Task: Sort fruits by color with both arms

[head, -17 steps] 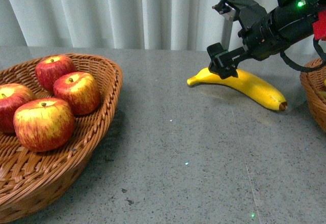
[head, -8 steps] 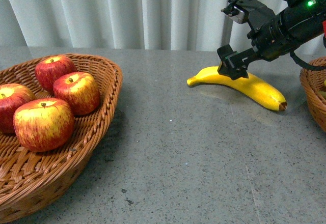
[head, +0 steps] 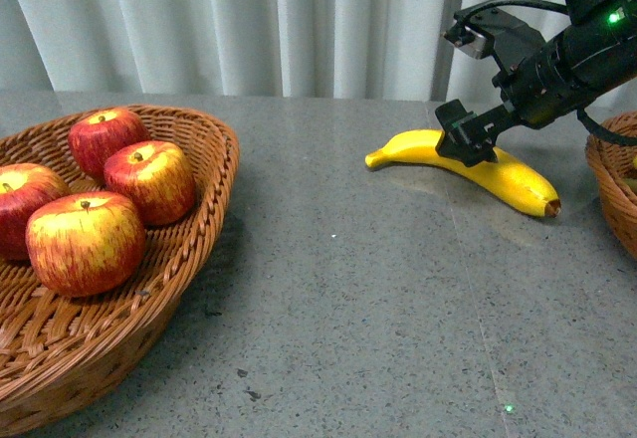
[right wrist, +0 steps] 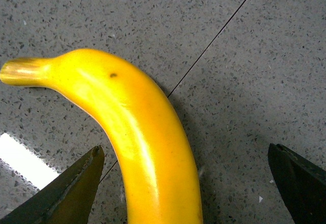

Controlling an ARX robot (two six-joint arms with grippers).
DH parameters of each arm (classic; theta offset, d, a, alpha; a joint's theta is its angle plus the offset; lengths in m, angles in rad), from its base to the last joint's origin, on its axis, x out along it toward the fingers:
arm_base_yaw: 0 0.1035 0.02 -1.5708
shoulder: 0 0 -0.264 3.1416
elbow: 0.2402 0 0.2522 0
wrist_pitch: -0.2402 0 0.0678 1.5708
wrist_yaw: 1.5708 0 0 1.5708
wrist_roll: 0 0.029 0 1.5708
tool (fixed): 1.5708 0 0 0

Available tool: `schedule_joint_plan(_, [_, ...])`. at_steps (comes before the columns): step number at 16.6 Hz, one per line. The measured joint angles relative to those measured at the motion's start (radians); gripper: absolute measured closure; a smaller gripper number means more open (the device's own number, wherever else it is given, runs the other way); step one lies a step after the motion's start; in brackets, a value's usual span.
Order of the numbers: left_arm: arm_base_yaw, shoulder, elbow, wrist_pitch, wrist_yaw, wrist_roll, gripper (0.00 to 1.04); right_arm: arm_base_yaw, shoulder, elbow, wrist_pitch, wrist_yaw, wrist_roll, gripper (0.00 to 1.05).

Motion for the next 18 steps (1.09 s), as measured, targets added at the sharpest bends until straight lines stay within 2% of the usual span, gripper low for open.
schedule_joint_plan(2, [0.0,0.0,0.0,0.0,0.0,0.0,0.07,0.032,0.01,-0.036,0.008,-0.008,-0.026,0.07])
schedule_joint_plan(3, [0.0,0.0,0.0,0.0,0.0,0.0,0.07,0.054,0.01,-0.061,0.031,-0.018,-0.026,0.23])
schedule_joint_plan(4, [0.0,0.0,0.0,0.0,0.0,0.0,0.07,0.06,-0.002,-0.086,0.07,-0.022,-0.01,0.56])
schedule_joint_plan(5, [0.0,0.0,0.0,0.0,0.0,0.0,0.07,0.05,-0.057,-0.121,0.159,-0.05,0.069,0.67])
schedule_joint_plan(7, [0.0,0.0,0.0,0.0,0.0,0.0,0.07,-0.068,-0.282,-0.246,0.374,-0.236,0.296,0.67])
schedule_joint_plan(11, [0.0,0.0,0.0,0.0,0.0,0.0,0.07,-0.251,-0.462,-0.427,0.476,-0.319,0.375,0.67])
schedule_joint_plan(14, [0.0,0.0,0.0,0.0,0.0,0.0,0.07,-0.358,-0.548,-0.543,0.455,-0.3,0.291,0.67])
schedule_joint_plan(15, [0.0,0.0,0.0,0.0,0.0,0.0,0.07,-0.411,-0.584,-0.613,0.477,-0.291,0.208,0.67])
schedule_joint_plan(18, [0.0,0.0,0.0,0.0,0.0,0.0,0.07,-0.483,-0.636,-0.708,0.465,-0.292,0.04,0.67])
